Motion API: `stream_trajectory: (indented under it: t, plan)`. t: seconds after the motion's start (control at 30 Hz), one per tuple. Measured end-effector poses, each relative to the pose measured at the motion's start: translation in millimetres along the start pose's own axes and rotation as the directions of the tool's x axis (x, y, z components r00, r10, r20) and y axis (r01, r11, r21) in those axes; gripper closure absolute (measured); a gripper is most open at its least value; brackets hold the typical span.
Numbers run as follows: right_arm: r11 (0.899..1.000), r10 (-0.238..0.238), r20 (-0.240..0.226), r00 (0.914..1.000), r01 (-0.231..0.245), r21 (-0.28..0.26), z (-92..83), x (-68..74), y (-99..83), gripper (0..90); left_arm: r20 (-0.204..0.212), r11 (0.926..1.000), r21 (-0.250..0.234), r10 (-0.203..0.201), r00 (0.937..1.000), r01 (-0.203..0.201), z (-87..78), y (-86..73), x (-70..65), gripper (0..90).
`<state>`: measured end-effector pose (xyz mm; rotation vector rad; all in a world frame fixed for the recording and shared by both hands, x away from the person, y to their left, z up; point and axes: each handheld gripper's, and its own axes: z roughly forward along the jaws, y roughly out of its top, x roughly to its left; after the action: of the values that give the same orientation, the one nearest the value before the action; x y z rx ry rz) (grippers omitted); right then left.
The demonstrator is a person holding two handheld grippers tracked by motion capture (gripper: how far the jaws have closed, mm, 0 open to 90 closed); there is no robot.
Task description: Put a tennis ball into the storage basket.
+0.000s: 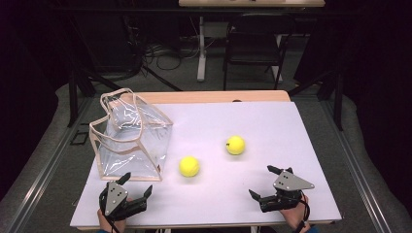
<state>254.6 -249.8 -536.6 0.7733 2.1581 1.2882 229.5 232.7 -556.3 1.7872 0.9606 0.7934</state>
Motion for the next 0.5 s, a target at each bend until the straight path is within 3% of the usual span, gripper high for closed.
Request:
stream_trajectory:
  t: [0.5]
  plan:
    - [1.000, -0.016, -0.050, 0.9986, 0.018, 0.021, 11.6, 7.4, 9.4, 0.3, -0.019, 0.9998, -0.017, 0.002, 0.9998, -0.003, -2.5, -0.3, -0.6, 16.0]
